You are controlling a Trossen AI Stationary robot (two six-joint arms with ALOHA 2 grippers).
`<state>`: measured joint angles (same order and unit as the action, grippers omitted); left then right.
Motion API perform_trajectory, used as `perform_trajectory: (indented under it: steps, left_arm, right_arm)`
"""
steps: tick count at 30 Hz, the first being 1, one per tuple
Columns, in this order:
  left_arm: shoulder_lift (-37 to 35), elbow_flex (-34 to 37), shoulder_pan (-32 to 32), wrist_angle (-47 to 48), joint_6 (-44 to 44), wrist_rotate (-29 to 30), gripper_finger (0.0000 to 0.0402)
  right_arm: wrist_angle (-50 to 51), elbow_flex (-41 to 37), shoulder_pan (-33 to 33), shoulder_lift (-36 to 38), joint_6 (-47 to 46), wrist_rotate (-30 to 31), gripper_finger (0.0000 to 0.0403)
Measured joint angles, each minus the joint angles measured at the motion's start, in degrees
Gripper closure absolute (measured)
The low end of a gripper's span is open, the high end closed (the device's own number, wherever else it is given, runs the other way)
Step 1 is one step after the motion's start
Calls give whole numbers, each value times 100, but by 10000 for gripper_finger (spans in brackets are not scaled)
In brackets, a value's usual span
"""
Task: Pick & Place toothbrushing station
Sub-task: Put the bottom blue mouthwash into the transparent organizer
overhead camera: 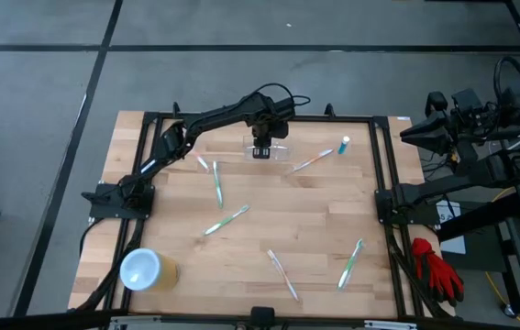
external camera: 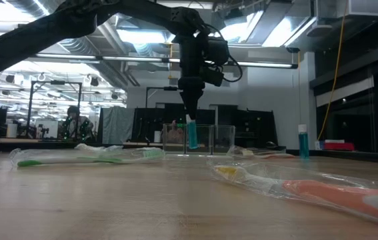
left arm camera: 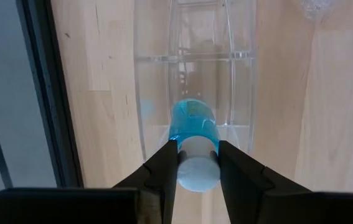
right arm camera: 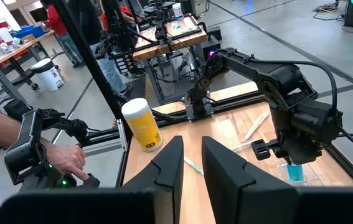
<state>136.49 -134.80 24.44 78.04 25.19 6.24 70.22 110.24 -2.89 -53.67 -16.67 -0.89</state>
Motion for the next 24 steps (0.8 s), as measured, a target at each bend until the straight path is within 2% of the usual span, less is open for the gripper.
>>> perform_trajectory:
  steps: [24]
  left_arm:
    - [-4, 131, 46, -44, 0, -40, 308]
  right_arm:
    - [-59, 0, 2, 0, 2, -2, 341]
